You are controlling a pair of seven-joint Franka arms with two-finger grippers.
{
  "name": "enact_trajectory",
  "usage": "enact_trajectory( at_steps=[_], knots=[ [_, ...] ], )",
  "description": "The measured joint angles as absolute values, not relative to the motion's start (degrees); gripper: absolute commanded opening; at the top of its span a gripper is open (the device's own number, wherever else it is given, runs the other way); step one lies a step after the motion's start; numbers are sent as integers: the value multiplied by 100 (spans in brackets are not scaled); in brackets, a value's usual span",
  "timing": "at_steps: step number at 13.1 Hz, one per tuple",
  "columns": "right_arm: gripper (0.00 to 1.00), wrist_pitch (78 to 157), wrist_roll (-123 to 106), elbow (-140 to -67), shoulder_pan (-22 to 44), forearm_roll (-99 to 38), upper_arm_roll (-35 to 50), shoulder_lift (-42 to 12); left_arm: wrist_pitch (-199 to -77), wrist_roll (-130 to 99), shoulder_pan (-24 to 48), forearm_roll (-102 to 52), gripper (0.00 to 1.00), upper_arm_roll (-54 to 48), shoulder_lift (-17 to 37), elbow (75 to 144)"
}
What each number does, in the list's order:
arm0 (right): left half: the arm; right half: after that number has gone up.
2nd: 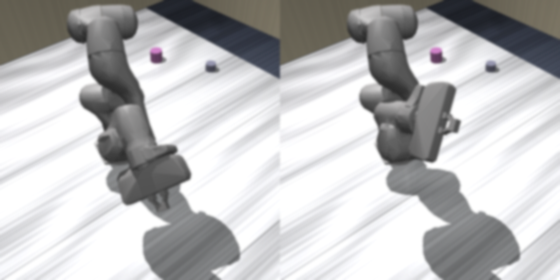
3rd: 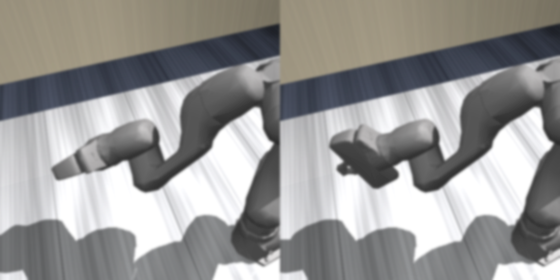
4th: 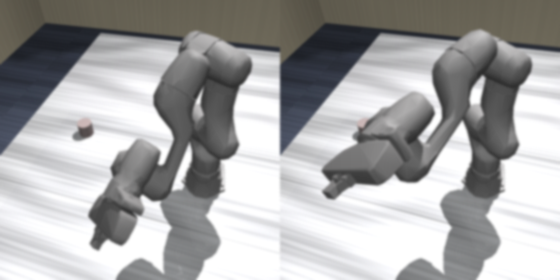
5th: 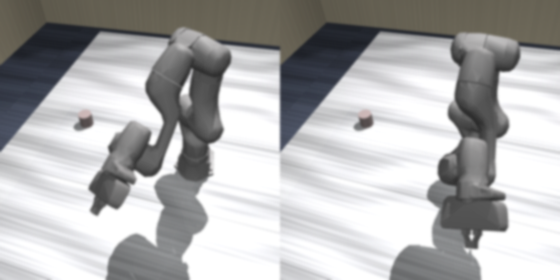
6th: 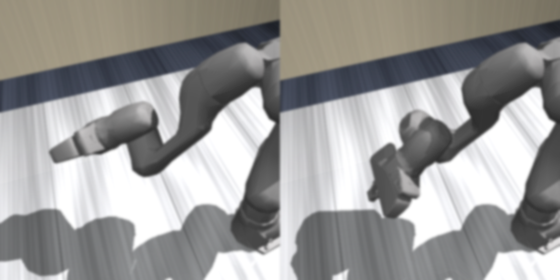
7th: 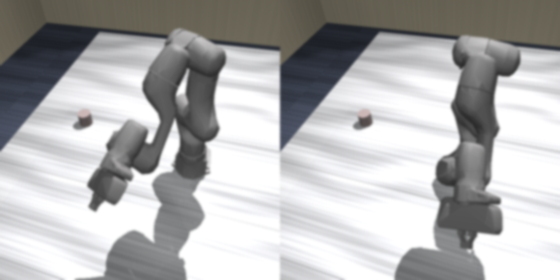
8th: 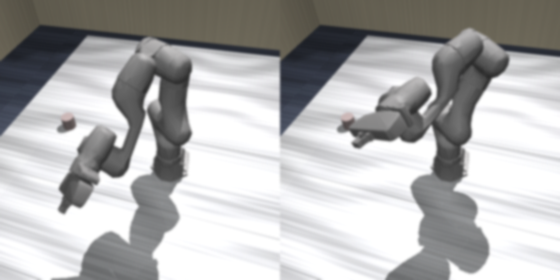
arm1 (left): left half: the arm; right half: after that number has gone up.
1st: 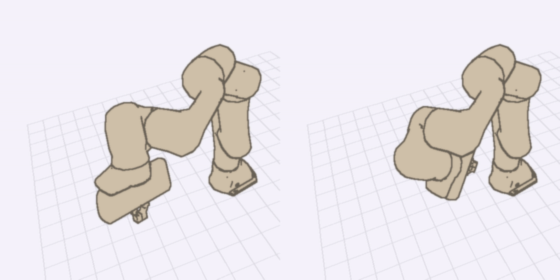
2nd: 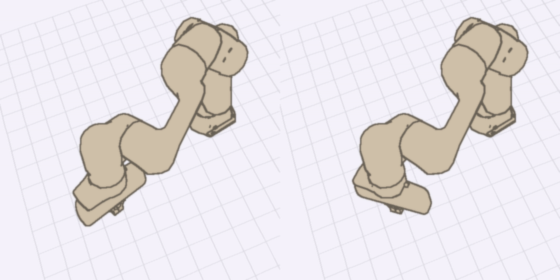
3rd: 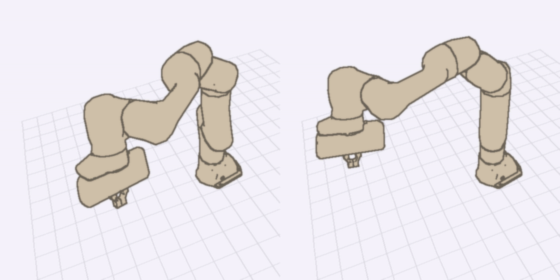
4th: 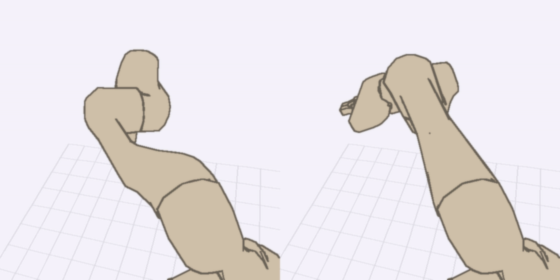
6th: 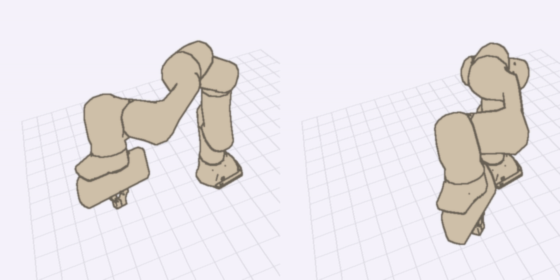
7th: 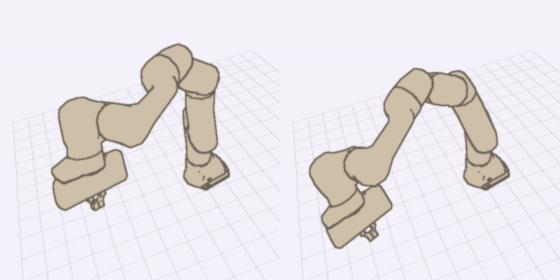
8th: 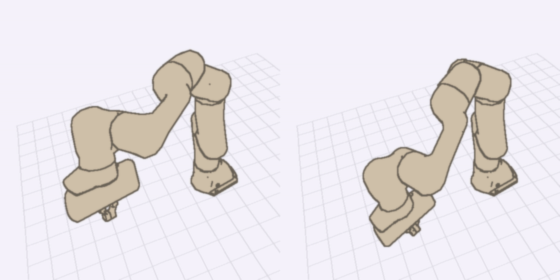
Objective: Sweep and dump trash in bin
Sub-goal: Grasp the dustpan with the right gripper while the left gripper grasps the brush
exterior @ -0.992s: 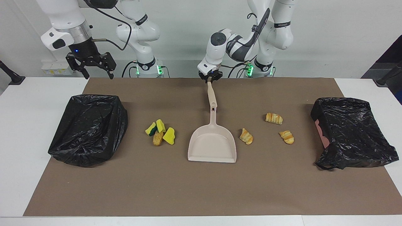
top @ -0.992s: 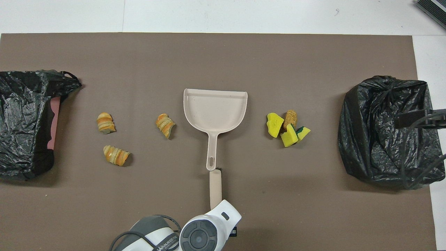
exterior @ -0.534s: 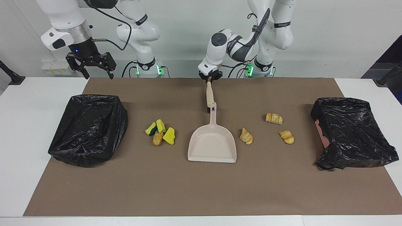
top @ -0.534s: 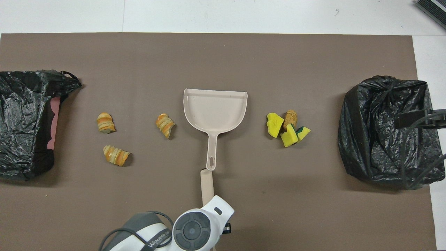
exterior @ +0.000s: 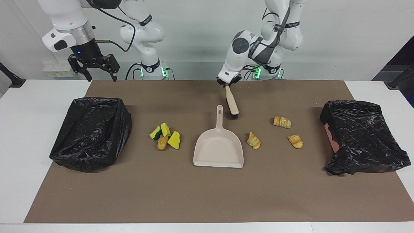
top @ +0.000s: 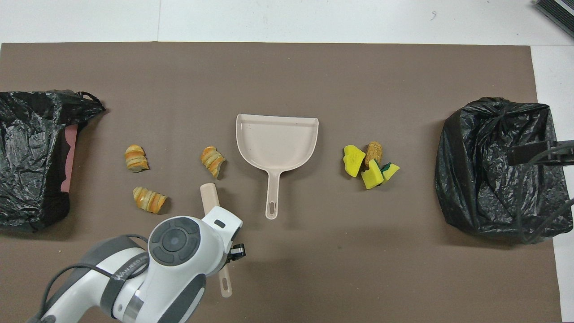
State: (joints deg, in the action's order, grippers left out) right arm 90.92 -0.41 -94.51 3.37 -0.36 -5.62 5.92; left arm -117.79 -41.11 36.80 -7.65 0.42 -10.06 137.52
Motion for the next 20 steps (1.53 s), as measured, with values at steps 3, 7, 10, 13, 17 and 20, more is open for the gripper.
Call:
enact_trajectory(
  at_steps=[3,7,10,13,17,20],
  knots=[
    [100,8947,-43,-9453,378,-35,-551,602,-11713,-3375,2938,-558,0,51,-927,13379],
    [100,9006,593,-9691,1006,-53,-486,554,-11246,-2685,2150,-159,0,63,-503,12568],
    [100,9336,1486,-9824,1727,-63,-447,260,-11008,-2078,1490,-83,0,72,-186,12191],
    [100,9855,2580,-9859,2582,-63,-421,-245,-10857,-1581,803,-71,0,78,-136,12161],
    [100,10888,3606,-9901,3392,-114,-411,-1105,-10754,-753,-79,-66,0,86,-134,12293],
    [100,11348,4131,-9905,3814,-367,-406,-1476,-10782,-742,-173,-70,0,38,-135,12723]
  ],
)
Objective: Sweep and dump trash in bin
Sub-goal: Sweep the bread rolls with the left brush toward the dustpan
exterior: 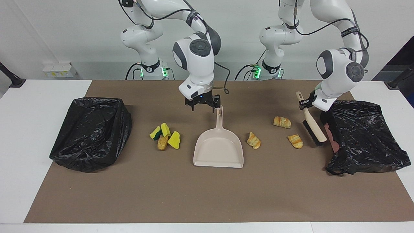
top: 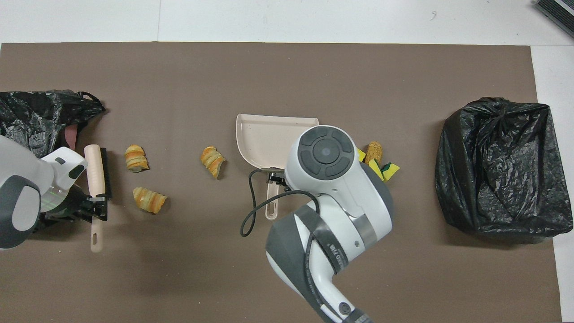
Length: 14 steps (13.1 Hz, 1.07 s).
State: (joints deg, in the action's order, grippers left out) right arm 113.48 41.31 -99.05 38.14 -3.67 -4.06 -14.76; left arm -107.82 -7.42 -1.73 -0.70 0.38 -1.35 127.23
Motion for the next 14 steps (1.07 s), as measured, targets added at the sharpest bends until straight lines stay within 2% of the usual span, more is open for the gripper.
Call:
enact_trajectory(
  at_steps=[3,7,8,9,10,11,14],
  knots=[
    [100,11689,4183,-10113,4131,-417,-351,-1692,-10902,-954,150,-108,0,-64,-154,12942],
    [100,12312,4183,-10553,4262,-417,-340,-1863,-11331,-1173,991,-391,0,-92,-144,13024],
    [88,12372,4183,-10572,4265,-417,-340,-1886,-11383,-1185,1216,-453,0,-99,-142,13028],
    [62,12400,4183,-10579,4266,-417,-338,-1890,-11399,-1192,1428,-476,0,-103,-140,13033],
    [25,12401,4182,-10584,4273,-417,-336,-1890,-11405,-1195,1631,-497,0,-107,-139,13035],
    [0,12401,4182,-10594,4301,-417,-336,-1892,-11410,-1197,1818,-567,0,-112,-139,13035],
    [0,12389,4182,-10594,4358,-417,-335,-1896,-11434,-1201,2227,-699,0,-117,-139,13024]
  ],
)
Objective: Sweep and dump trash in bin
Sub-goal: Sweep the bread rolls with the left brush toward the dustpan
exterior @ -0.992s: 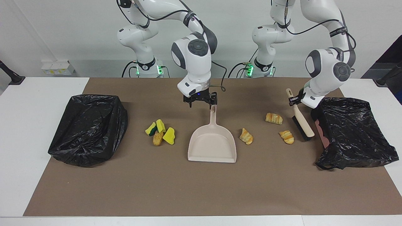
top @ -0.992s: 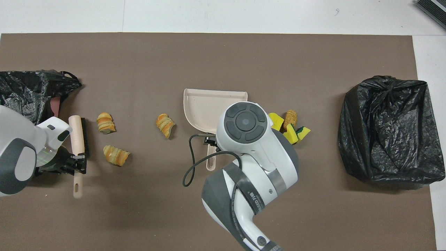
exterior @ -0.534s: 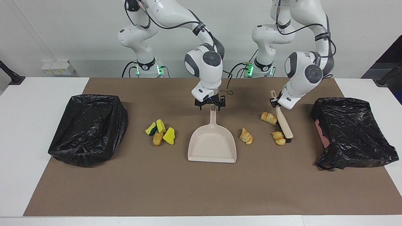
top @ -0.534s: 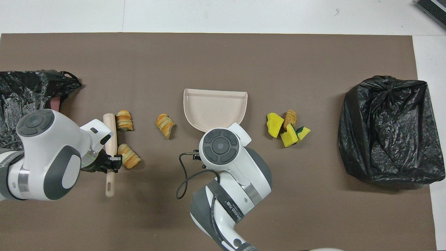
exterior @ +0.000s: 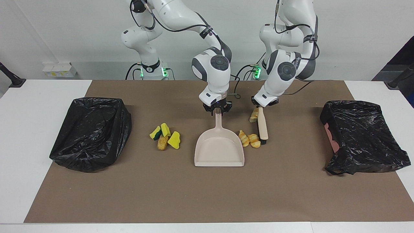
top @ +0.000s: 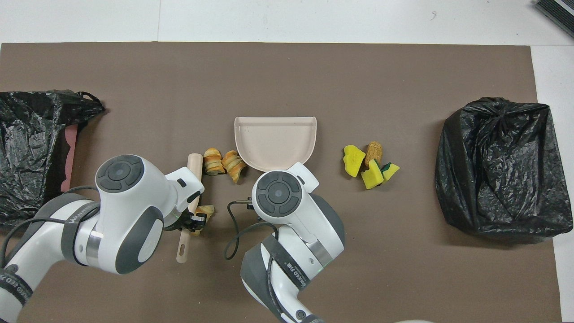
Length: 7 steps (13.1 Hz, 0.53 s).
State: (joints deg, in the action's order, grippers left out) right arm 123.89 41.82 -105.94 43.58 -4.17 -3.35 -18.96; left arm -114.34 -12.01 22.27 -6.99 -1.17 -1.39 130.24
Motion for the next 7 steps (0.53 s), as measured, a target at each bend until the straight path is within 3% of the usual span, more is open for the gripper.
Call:
enact_trajectory(
  at_steps=[7],
  knots=[
    [0,12111,2339,-10520,3872,-445,-359,-1639,-10983,-1292,1717,-703,0,25,-246,12515]
  ],
)
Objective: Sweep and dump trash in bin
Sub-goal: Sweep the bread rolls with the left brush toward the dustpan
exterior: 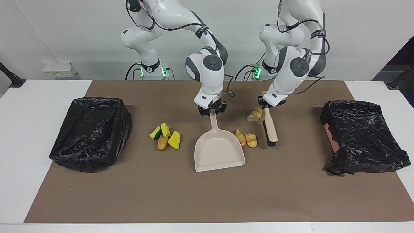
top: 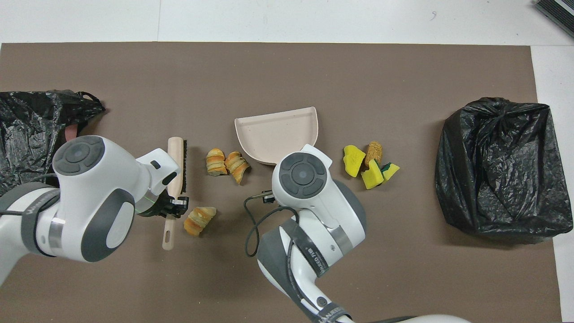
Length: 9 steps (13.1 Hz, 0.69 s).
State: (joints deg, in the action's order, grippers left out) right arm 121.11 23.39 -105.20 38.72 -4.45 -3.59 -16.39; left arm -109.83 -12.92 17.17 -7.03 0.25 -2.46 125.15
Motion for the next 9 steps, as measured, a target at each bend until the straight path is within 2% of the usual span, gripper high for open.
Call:
enact_trajectory(
  at_steps=[3,5,7,8,9],
  knots=[
    [0,11976,1951,-10670,3751,-600,-358,-1453,-10440,-2383,1634,-706,0,-4,-453,12537],
    [19,11979,1734,-10984,3751,-619,-356,-1367,-10323,-3209,1706,-825,0,-69,-667,12792],
    [46,12046,1583,-11232,3774,-622,-351,-1330,-10438,-3859,1813,-1153,0,-90,-1066,13436],
    [56,12063,1437,-11265,3786,-622,-350,-1329,-10598,-4176,1886,-1310,0,-92,-1292,13780],
    [74,12072,1297,-11265,3788,-624,-350,-1327,-10771,-4551,2029,-1446,0,-96,-1475,14054]
  ],
)
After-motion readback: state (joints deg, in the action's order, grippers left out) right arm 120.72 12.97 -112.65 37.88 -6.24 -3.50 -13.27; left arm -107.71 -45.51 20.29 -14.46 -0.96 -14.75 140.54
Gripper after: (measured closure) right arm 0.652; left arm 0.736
